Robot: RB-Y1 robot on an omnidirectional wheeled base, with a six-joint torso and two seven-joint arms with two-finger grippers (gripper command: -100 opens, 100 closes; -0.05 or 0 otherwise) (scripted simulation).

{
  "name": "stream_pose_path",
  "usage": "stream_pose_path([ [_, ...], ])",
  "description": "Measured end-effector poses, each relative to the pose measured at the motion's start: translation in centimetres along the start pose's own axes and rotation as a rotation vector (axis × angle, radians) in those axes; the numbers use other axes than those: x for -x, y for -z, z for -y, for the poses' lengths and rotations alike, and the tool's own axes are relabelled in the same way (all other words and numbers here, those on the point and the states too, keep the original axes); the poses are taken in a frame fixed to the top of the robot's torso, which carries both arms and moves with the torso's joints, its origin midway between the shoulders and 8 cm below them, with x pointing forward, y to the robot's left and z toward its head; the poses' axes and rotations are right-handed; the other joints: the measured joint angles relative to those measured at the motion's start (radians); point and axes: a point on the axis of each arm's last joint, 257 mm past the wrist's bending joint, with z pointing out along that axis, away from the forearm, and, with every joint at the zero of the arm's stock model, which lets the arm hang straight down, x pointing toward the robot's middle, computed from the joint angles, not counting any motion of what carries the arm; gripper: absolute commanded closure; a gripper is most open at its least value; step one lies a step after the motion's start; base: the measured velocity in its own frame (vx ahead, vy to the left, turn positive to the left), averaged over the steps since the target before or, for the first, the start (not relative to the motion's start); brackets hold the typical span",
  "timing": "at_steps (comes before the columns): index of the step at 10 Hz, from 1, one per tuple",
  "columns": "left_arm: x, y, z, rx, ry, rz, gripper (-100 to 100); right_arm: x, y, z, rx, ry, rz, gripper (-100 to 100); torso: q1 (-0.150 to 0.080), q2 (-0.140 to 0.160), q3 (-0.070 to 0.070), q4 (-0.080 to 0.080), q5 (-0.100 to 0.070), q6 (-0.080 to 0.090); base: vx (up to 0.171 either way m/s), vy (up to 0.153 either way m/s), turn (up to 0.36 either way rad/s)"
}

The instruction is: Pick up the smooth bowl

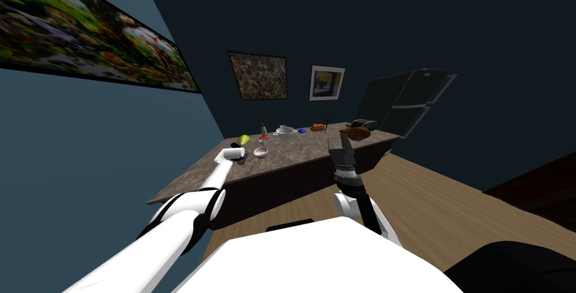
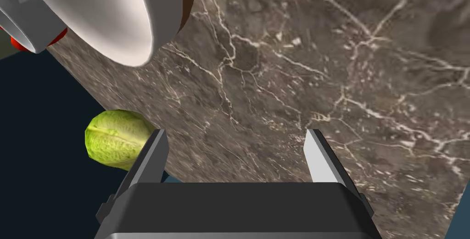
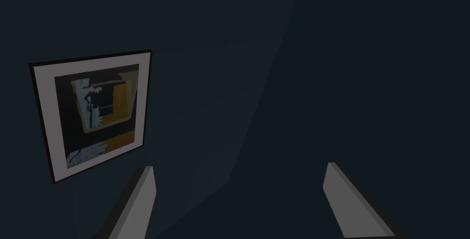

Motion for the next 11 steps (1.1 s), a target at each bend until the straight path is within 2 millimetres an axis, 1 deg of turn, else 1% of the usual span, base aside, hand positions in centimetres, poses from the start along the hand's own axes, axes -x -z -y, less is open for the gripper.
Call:
stream_pose_path([
  [1, 0.6, 0.2, 0.0, 0.024, 0.001, -0.001, -100, 0.0, 0.0, 0.0, 0.0, 0.0, 0.0, 0, -0.001, -0.001, 0.0, 0.0, 0.0, 0.0, 0.032, -0.063, -0.033],
  [3, 1.2, 0.2, -1.0, 0.076, 0.003, -0.005, -100, 0.0, 0.0, 0.0, 0.0, 0.0, 0.0, 0, 0.0, 0.0, 0.0, 0.0, 0.0, 0.0, 0.041, -0.086, -0.112],
  [4, 2.1, 0.6, -1.4, 0.107, 0.006, -0.006, -100, 0.0, 0.0, 0.0, 0.0, 0.0, 0.0, 0, -0.002, -0.001, 0.0, 0.0, 0.0, 0.0, 0.042, -0.075, -0.027],
  [6, 2.9, 0.8, -2.7, 0.157, 0.01, -0.011, -100, 0.0, 0.0, 0.0, 0.0, 0.0, 0.0, 0, 0.0, 0.0, 0.0, 0.0, 0.0, 0.0, 0.035, -0.065, -0.048],
  [7, 3.1, 1.0, -3.0, 0.174, 0.012, -0.013, -100, 0.0, 0.0, 0.0, 0.0, 0.0, 0.0, 0, 0.001, 0.0, 0.0, 0.0, 0.0, 0.0, 0.029, -0.066, -0.082],
  [9, 4.2, 1.6, -3.5, 0.216, 0.018, -0.015, -100, 0.0, 0.0, 0.0, 0.0, 0.0, 0.0, 0, 0.0, 0.0, 0.0, 0.0, 0.0, 0.0, 0.039, -0.084, -0.098],
  [10, 4.9, 1.9, -4.3, 0.244, 0.023, -0.018, -100, 0.0, 0.0, 0.0, 0.0, 0.0, 0.0, 0, -0.001, 0.0, 0.0, 0.0, 0.0, 0.0, 0.042, -0.057, -0.023],
  [11, 5.0, 2.0, -4.7, 0.262, 0.025, -0.022, -100, 0.0, 0.0, 0.0, 0.0, 0.0, 0.0, 0, 0.001, 0.0, 0.0, 0.0, 0.0, 0.0, 0.047, -0.043, -0.04],
])
